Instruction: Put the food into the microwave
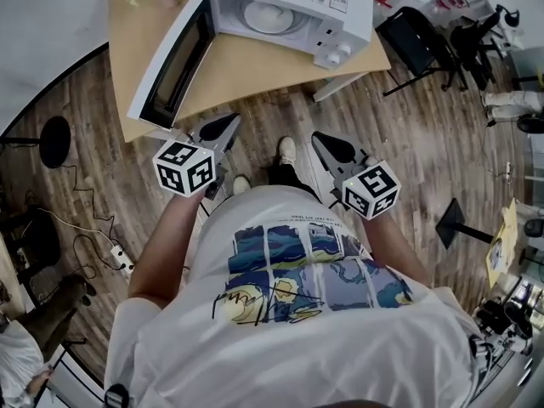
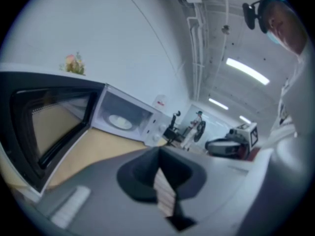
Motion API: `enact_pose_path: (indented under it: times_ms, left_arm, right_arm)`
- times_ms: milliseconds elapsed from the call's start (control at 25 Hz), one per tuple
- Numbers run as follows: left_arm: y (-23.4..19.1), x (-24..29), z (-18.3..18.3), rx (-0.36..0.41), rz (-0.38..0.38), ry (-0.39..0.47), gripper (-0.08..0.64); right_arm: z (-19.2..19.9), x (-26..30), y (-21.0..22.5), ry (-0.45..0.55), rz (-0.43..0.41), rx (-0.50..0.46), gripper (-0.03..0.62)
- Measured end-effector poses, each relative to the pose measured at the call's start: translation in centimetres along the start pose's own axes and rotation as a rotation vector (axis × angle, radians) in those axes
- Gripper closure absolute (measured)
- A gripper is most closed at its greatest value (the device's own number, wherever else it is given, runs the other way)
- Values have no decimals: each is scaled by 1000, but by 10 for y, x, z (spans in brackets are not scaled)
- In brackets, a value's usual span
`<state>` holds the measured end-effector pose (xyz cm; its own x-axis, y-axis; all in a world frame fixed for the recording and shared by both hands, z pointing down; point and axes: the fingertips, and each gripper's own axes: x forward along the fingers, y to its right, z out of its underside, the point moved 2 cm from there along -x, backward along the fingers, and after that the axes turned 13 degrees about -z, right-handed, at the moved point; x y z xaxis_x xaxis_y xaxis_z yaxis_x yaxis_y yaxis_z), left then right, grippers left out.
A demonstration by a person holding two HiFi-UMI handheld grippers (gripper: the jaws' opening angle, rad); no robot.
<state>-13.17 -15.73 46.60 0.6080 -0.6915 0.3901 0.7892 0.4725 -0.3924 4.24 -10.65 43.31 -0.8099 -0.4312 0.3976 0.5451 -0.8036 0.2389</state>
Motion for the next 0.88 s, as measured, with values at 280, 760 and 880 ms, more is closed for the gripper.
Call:
enact_pose_path:
  times_ms: [280,760,880]
  left_arm:
    - [2,-13,6,6,4,5,552]
    - [1,-27,8,16,4,16,552]
    - [-1,-31,10,17,1,15,552]
  right_arm:
    - [4,-1,-11,4,12,-5,584]
    - [4,5,-25,2,8,-23,584]
    - [4,8,-28,-1,2,-26,584]
